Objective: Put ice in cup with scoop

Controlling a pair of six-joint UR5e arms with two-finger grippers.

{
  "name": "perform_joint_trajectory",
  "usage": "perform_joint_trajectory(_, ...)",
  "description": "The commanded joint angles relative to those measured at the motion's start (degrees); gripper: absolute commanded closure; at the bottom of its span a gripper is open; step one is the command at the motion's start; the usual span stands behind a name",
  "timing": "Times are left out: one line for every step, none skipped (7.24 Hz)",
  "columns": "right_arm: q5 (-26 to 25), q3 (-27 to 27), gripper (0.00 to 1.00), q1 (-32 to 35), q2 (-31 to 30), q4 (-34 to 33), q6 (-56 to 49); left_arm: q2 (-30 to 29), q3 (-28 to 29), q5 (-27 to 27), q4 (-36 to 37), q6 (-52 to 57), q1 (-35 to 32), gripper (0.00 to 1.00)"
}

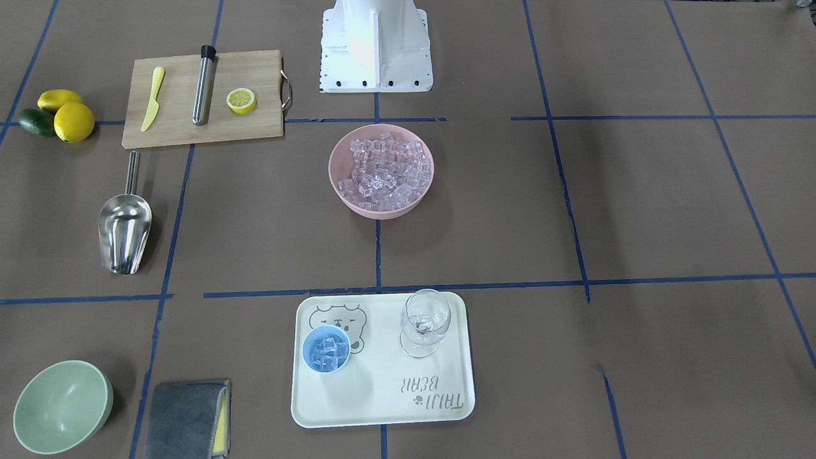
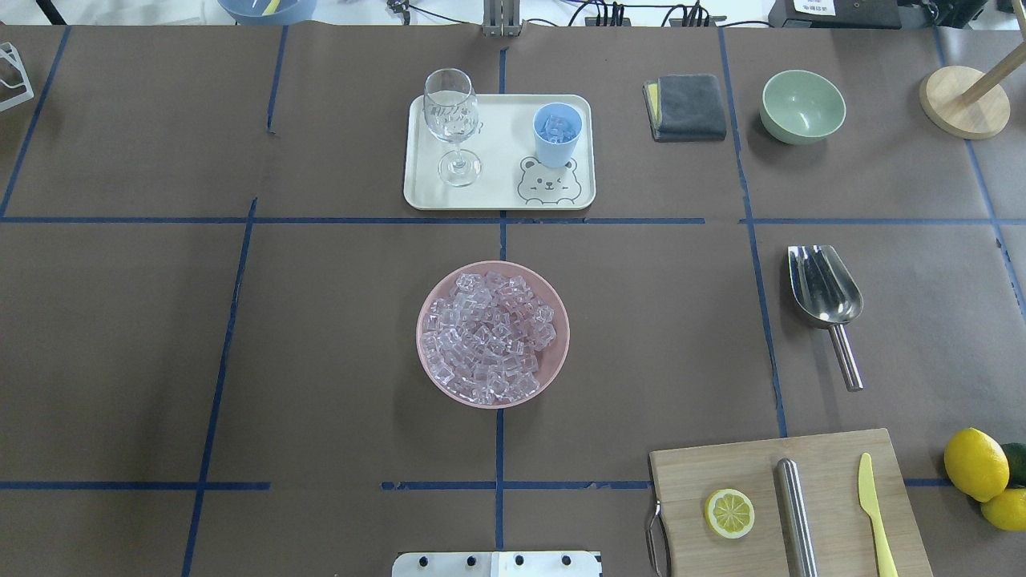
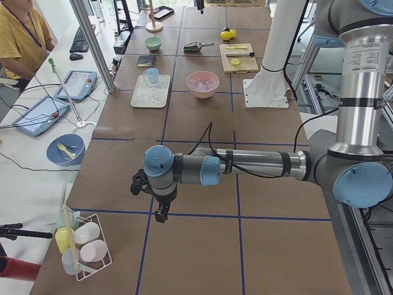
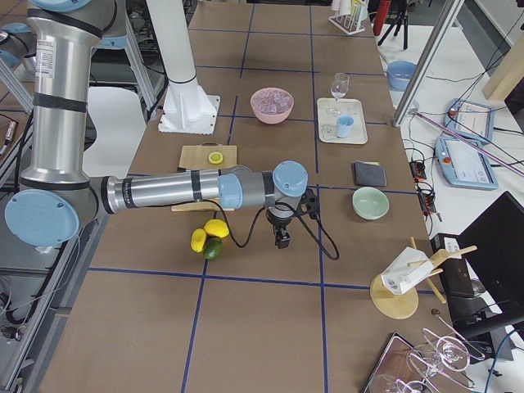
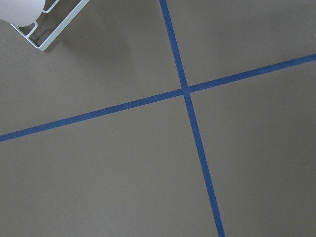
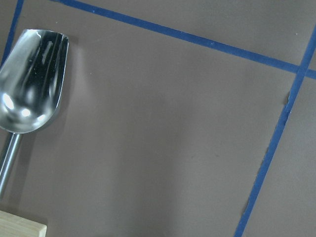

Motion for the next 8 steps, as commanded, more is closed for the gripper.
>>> perform_joint_trajectory(-0.5,0.4,0.0,0.5,3.6,-5.2,0.2,-0.9,-1.7,-1.0,0.3,-4.6,0.0,0.0)
perform_joint_trajectory(-1.6,1.4,0.0,1.5,4.5,-6.0,0.5,-0.7,-1.8,-0.9,1.6,-5.6,0.0,0.0)
perform_joint_trajectory(-1.6,1.4,0.0,1.7,4.4,-5.6,0.5,-0.9,-3.7,-0.6,6.8,-6.8,-0.8,0.0)
perform_joint_trajectory(-1.7,1.2,0.0,1.8,4.7,-5.8,0.5,-0.7,-6.4,-0.3,8.5,-6.7,-1.2,0.0)
perform_joint_trajectory(-1.9,1.2,0.0,1.8,3.6,-5.7,0.8,-0.1,-6.5,-0.1,8.4,-6.2,-1.1,0.0)
perform_joint_trajectory(-2.8,1.5,0.0,1.8,4.7,-6.3,3.1,0.2,-6.5,-0.2,8.2,-6.0,-1.2,0.0)
perform_joint_trajectory(-3.6,1.9,0.0,1.8,3.9,-6.0,6.1,-0.5,-6.2,-0.1,8.5,-6.0,-1.1,0.0)
perform_joint_trajectory(-4.1,1.9,0.0,1.8,3.8,-6.2,6.3,-0.3,-5.5,-0.2,8.4,-6.1,-1.1,0.0)
